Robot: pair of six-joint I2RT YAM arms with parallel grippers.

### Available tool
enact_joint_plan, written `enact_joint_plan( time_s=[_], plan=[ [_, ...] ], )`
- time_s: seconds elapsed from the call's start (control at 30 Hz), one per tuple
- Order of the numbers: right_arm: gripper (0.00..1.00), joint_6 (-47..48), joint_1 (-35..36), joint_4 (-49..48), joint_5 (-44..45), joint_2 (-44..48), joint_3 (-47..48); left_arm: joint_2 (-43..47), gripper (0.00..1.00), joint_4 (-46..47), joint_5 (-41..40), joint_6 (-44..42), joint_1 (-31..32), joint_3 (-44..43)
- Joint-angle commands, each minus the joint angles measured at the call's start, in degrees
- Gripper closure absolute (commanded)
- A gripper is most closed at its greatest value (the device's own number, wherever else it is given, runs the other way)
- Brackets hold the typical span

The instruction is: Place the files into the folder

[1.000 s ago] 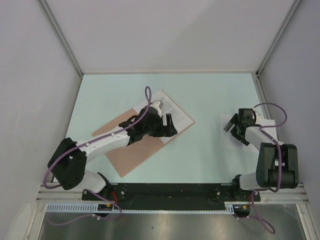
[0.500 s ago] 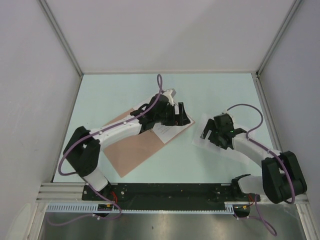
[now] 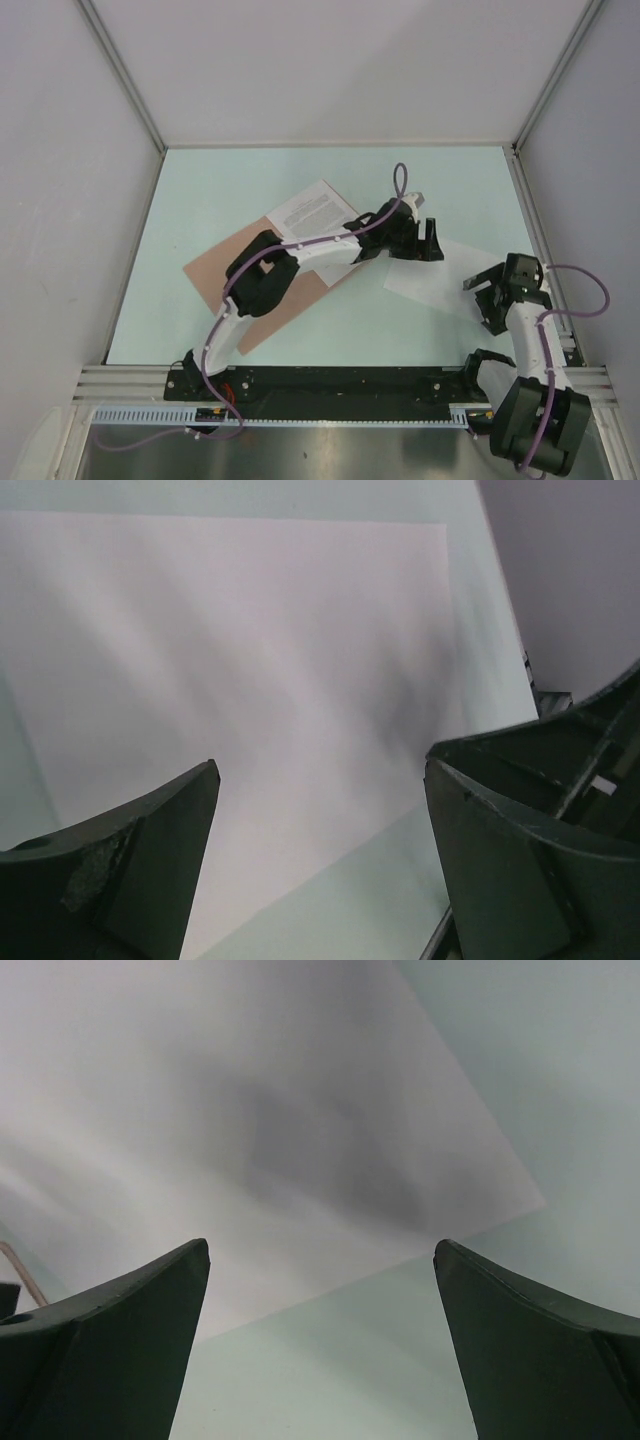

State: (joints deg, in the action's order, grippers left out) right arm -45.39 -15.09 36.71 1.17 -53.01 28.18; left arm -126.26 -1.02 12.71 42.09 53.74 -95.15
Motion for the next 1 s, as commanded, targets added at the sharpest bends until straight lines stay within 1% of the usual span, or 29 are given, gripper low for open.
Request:
enact_joint_plan(
  time_s=[0.0, 0.17, 0.33, 0.43, 0.67, 0.77, 0.87, 0.97],
  plan=[
    [0.0, -1.9, -4.9, 4.6, -4.3, 4.1, -2.3, -5.7, 0.11, -0.9, -0.1, 4.1, 1.5, -7.5],
    [0.0, -3.3, -5.7, 5.5, -4.9, 5.2, -4.2, -8.5, 0.11, -4.0, -2.8, 7.7, 1.8, -8.2],
    [0.0, -4.6, -5.7, 2.1, -6.5, 2.9, -6.6, -10.7, 0.11, -8.6, -3.5, 10.0, 1.8, -8.3],
    [0.0, -4.4, -5.6, -1.7, -7.4, 0.6, -7.7, -10.3, 0.11, -10.4, -3.7, 10.6, 2.1, -7.2],
    [0.0, -3.7, -4.3, -14.9, -12.2, -6.7, -9.8, -7.6, 0.12, -11.1, -2.5, 11.4, 3.0, -2.5],
    [0.0, -2.1, -4.3, -19.6, -14.7, -10.2, -9.6, -6.5, 0.12, -9.5, -1.4, 12.4, 3.3, 0.3],
    [0.0, -0.6, -4.5, -20.0, -16.5, -11.7, -8.8, -6.2, 0.11, -8.9, -0.6, 12.8, 3.4, 1.4],
    [0.0, 0.2, -5.0, -20.2, -18.9, -10.6, -8.8, -6.1, 0.12, -9.0, 0.1, 13.1, 3.4, 1.5]
  ],
)
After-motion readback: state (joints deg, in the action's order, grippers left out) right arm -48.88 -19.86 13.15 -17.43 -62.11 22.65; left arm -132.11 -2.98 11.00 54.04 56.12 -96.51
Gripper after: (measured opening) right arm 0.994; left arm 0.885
